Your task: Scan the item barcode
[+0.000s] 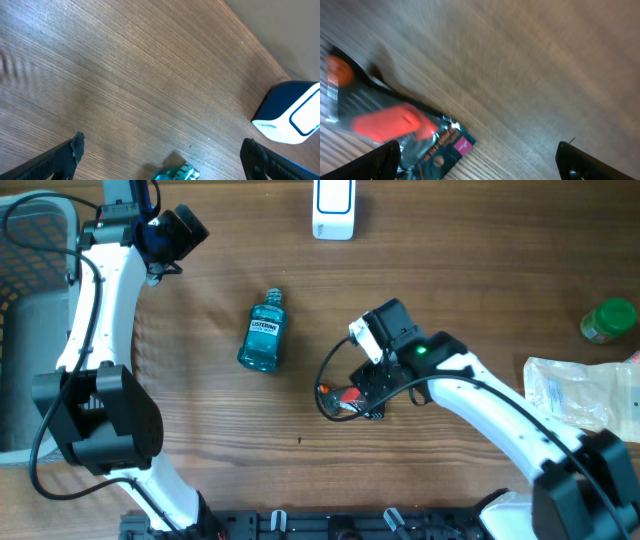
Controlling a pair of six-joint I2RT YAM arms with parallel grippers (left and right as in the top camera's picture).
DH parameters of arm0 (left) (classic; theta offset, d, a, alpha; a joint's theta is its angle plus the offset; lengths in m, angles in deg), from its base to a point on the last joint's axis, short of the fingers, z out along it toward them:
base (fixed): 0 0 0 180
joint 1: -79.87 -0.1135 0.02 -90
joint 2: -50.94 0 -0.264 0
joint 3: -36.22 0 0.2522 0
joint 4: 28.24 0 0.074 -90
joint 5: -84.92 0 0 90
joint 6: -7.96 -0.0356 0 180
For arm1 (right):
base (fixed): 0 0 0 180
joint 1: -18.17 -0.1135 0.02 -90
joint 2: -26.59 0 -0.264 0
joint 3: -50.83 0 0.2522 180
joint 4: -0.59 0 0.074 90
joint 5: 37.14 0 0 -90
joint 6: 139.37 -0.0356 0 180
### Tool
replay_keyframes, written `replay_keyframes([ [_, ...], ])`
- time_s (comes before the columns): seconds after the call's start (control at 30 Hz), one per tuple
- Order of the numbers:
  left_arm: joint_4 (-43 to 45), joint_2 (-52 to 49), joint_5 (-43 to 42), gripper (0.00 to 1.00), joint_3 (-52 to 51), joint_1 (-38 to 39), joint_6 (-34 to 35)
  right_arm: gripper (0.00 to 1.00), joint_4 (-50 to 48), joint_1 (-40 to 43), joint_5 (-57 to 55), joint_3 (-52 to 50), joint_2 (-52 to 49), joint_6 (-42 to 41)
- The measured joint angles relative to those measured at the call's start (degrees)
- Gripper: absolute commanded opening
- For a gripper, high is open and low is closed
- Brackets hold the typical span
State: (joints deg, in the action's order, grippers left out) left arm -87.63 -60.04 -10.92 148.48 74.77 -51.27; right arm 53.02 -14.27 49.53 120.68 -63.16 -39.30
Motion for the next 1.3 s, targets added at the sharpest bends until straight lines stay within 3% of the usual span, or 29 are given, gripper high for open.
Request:
replay_keyframes([
  [0.17,0.33,0.00,-0.02,1.00,0.00,0.00,-0.02,1.00,2.60,-3.91,-2.36,-0.46,-0.76,-1.57],
  [0.37,-1.51,0.00,-5.03,1.00,0.00,0.90,-3.32,1.00,5.57,-11.37,-9.99,-0.48,1.42,-11.58],
  [0.47,-3.67,0.00,-7.41,1.00,0.00,3.50,-7.91,1.00,2.64,-10.84,-11.80,-0.46,5.14,-16.09],
  [0.63,-12.50,0.00,-8.57,1.00,0.02,12.15,-21.18,1.00,-0.22,-5.68,-13.51,-0.15,14.36,-19.32],
  [0.97,-28.83,0.00,9.05,1.00,-0.07,31.06,-39.95,1.00,-3.98,16.46,-14.56,1.53,34.07,-19.56],
  [1.13,-24.24,0.00,23.82,1.00,-0.09,39.39,-46.99,1.00,-4.04,22.53,-10.67,1.57,34.77,-19.71],
  [1.3,-18.36,-0.04,28.15,0.95,-0.13,43.71,-54.34,1.00,-3.56,23.12,-8.59,1.57,30.60,-19.47],
])
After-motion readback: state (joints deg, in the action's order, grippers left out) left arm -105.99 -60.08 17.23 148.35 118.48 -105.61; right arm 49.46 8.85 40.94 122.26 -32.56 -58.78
